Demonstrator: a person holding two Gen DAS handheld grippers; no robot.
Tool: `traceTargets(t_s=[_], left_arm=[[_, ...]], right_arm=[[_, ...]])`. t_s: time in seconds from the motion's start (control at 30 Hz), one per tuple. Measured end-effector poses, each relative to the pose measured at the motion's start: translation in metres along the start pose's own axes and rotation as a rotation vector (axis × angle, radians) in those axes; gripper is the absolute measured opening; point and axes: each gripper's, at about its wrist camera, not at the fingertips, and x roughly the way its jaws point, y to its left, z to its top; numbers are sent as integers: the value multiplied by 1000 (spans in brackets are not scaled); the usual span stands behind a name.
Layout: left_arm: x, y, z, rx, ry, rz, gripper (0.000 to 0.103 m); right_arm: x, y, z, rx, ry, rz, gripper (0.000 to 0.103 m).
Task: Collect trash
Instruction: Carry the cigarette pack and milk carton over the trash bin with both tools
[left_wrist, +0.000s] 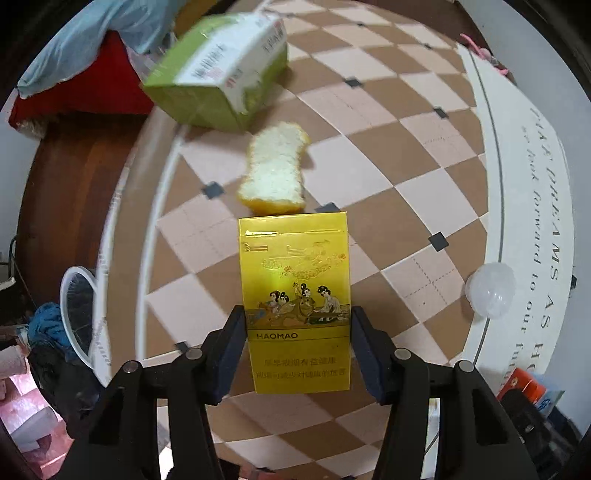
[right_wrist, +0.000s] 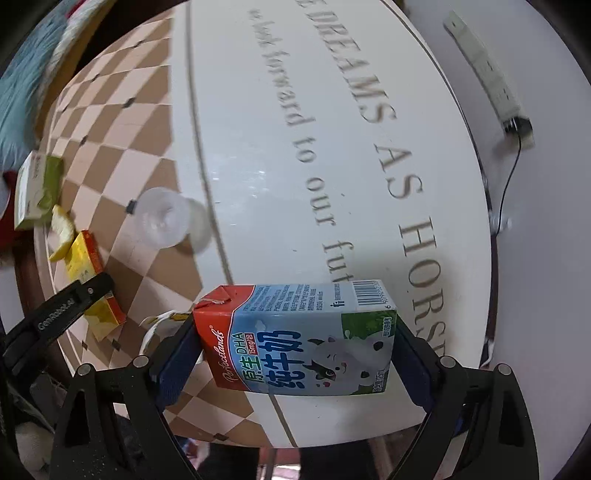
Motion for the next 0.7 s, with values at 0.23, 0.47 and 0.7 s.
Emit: traceTargets(t_s=[0.23, 0.47, 0.7], left_arm=[[-59, 7, -15, 0, -107, -11, 52], [-109, 92, -15, -66, -220, -45, 52], [-144, 211, -33, -177, -279, -34, 52]], right_arm=[[-40, 15, -11, -28, -43, 58, 95], [-70, 28, -13, -96, -96, 93, 95], [-104, 87, -30, -192, -141, 142, 95]])
